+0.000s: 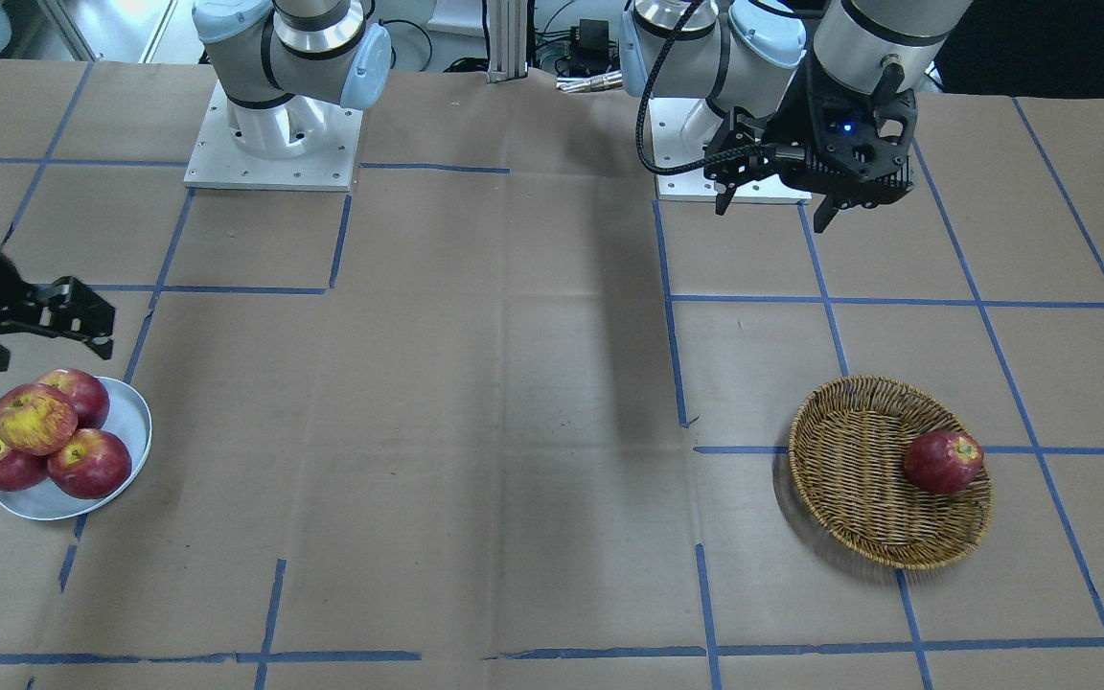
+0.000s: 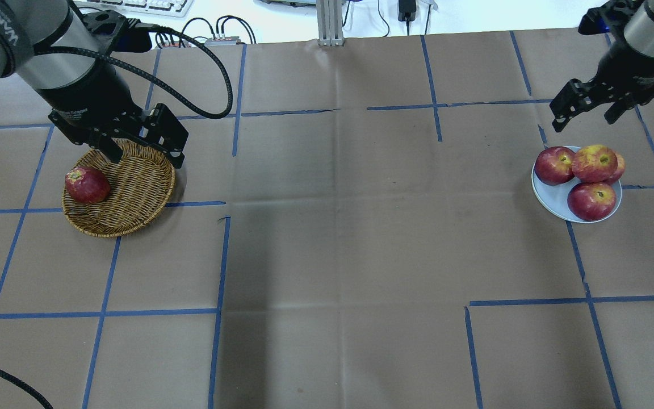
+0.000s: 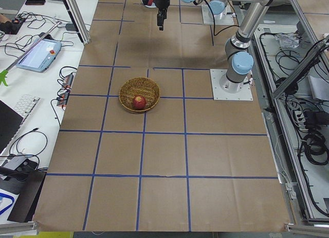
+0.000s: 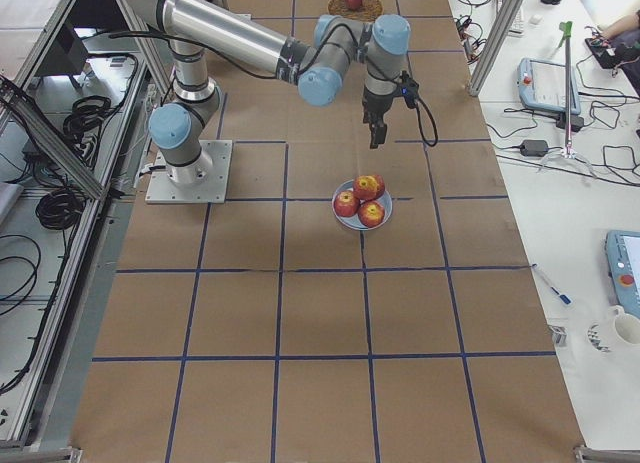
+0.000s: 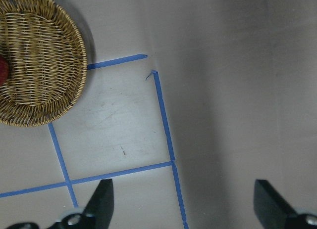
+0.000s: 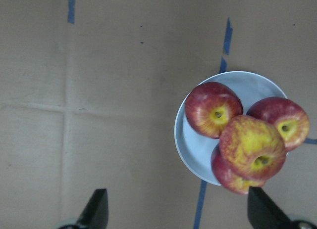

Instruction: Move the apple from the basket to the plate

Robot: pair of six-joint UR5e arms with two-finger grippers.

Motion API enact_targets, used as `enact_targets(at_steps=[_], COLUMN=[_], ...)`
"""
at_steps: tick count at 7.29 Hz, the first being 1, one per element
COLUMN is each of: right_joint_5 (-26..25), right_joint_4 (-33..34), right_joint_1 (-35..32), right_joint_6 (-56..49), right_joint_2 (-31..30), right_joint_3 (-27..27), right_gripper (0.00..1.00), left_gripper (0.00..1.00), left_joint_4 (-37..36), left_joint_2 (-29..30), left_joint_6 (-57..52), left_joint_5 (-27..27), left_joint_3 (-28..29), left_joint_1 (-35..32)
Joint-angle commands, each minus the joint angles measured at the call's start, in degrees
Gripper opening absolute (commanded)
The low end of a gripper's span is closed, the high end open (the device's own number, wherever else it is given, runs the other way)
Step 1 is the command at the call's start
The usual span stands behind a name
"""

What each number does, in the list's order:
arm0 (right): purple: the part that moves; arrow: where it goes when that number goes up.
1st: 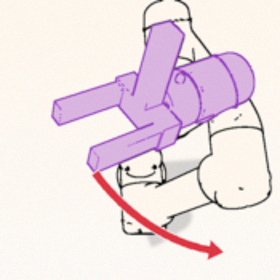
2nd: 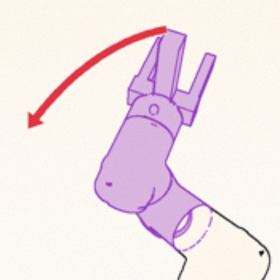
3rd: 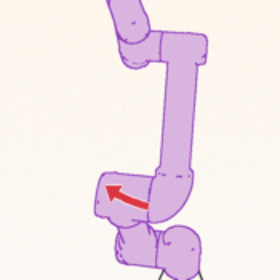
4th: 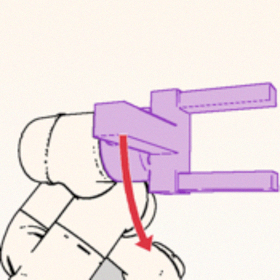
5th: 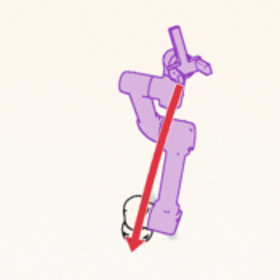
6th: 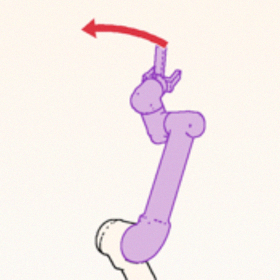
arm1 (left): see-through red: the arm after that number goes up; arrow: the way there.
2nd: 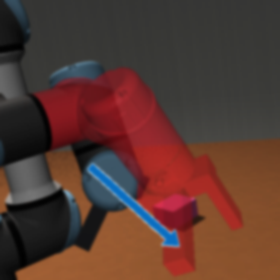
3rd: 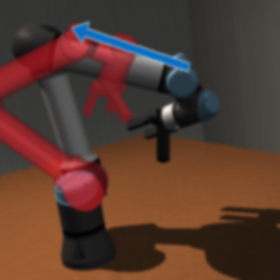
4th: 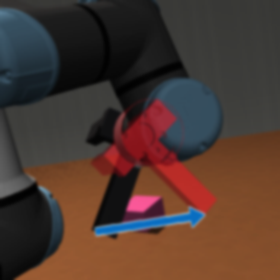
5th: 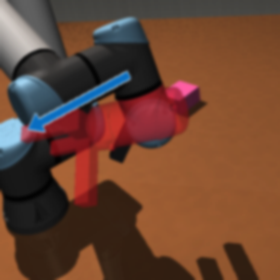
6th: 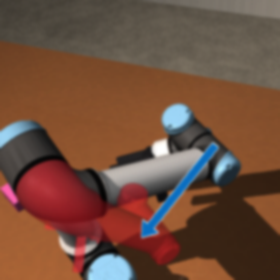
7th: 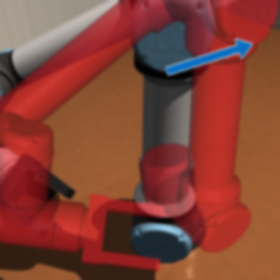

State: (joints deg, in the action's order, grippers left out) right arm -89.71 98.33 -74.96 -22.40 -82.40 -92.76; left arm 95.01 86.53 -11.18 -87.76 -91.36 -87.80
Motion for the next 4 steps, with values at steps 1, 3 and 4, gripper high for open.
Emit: enact_targets(at_steps=[1,3,4], right_joint_5=[0.4,0.3,0.6], right_joint_4=[-4.8,-5.0,-4.8], right_joint_1=[-10.5,-14.4,-14.5], right_joint_6=[10.5,11.8,11.8], right_joint_2=[-4.9,-6.8,-7.1], right_joint_3=[-0.5,-0.8,-1.0], right_gripper=[1.0,1.0,1.0], left_gripper=[0.99,0.99,0.99], left_joint_4=[-0.1,-0.1,0.0], left_joint_2=[-0.1,-0.1,-0.2], left_joint_6=[0.0,0.0,0.0], left_joint_5=[0.0,0.0,0.0], left_joint_3=[-0.4,-0.5,-0.5], left_joint_1=[0.4,0.4,0.4])
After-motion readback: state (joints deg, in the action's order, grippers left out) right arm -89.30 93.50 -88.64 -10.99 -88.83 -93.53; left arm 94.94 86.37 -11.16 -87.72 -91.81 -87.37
